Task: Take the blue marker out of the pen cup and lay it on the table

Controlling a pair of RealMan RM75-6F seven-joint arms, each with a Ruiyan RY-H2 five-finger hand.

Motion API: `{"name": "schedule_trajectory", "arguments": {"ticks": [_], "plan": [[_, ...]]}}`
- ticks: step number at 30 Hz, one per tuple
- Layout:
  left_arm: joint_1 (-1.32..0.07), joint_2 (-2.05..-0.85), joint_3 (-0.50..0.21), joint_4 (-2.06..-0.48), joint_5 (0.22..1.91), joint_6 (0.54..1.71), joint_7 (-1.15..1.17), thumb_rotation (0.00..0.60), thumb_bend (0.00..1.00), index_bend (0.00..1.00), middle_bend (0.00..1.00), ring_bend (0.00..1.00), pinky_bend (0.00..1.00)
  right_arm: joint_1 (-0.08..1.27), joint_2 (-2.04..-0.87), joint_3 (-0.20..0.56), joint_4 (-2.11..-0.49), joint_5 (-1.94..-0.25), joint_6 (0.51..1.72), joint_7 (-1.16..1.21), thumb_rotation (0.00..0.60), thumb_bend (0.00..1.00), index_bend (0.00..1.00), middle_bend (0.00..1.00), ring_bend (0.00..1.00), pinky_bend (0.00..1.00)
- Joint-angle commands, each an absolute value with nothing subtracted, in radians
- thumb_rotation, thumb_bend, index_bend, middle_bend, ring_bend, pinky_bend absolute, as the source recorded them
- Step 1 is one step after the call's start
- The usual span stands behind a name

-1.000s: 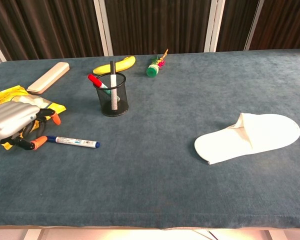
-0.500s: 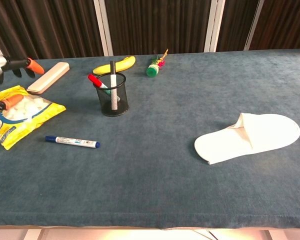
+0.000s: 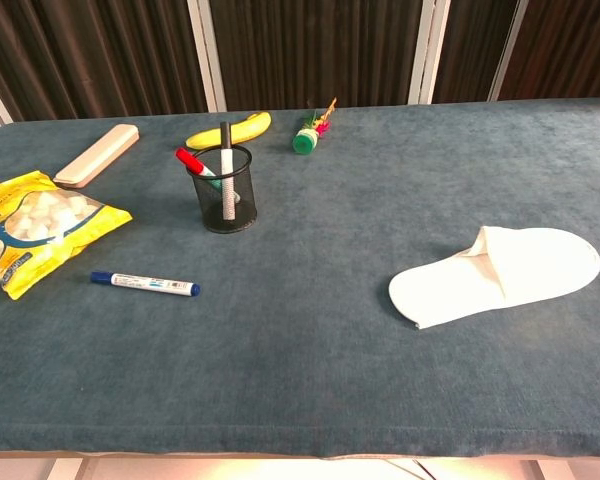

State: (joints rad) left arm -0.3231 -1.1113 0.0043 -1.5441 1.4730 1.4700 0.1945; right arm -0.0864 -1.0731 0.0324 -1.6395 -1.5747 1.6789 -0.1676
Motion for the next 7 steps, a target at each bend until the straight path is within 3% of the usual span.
{"name": "schedule_trajectory", "arguments": {"ticks": [1,7], "plan": [[-0.299,-1.121,0.013,-1.521,1.473,1.481,0.173,0.6,0.51,0.22,0.23,0.24,0.38,-0.087,-1.076,0.033,-1.638,-1.579,1.681,-0.167,0.6,0.24,0.14,0.09,0.04,0.17],[-0.286,-1.133,0.007,-1.516,1.479,1.471,0.185,0.6,0.5,0.21,0.23,0.23,0.38,-0.086,-1.078,0.029,-1.635,-1.586,1.674,-0.163,0.6,0.24,0.14,0.09,0.04,0.17]]}}
